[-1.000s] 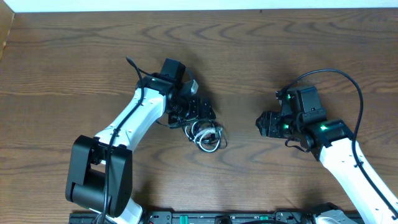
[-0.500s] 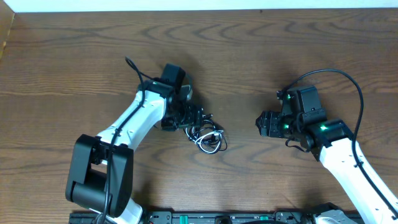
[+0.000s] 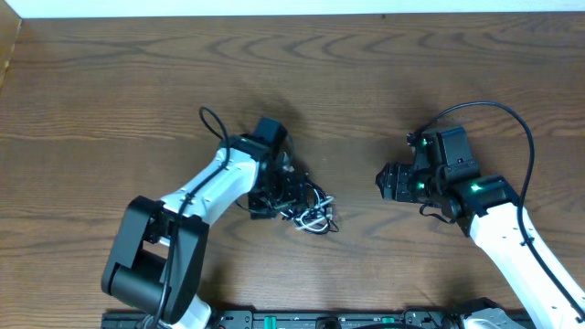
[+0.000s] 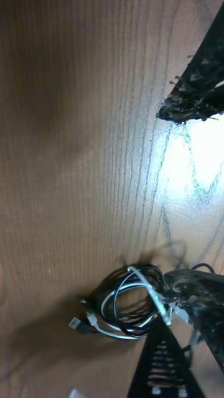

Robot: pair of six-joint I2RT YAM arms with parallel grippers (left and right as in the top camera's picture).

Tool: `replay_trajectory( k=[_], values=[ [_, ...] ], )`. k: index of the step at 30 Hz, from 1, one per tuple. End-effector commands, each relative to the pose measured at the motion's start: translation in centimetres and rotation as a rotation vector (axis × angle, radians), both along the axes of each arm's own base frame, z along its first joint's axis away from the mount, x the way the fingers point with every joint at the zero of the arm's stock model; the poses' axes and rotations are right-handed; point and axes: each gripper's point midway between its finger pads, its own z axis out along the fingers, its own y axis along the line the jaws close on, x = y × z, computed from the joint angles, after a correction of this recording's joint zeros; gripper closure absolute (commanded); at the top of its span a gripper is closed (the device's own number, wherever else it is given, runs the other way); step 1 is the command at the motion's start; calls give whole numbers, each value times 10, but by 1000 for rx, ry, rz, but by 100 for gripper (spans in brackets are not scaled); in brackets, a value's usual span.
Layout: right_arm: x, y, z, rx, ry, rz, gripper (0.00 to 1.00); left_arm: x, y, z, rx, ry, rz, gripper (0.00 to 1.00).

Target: Untangle cables

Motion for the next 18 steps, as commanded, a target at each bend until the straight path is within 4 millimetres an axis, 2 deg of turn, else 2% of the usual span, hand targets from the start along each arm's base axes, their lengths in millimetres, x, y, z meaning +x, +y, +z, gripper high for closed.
replay_trajectory(
  k=[1,4,9,14,16,18],
  values=[
    [1,2,3,11,-5,5,28,-18,-15,-2,-40,42,-35,24],
    [1,3,4,12,-6,5,28,-15,-25,-7,-55,-25,-95,24],
    [1,3,3,11,-5,5,28,9,-15,-17,74,-172,-113,25],
    [1,3,4,12,-5,6,27,19,-22,-15,50,-216,-113,31],
    [1,5,4,23,-4,11,26,25,-33,-11,-14,-260,-160,31],
    [0,8,5,39,-3,20,25,27,-55,0,-147,-300,-231,31]
  ],
)
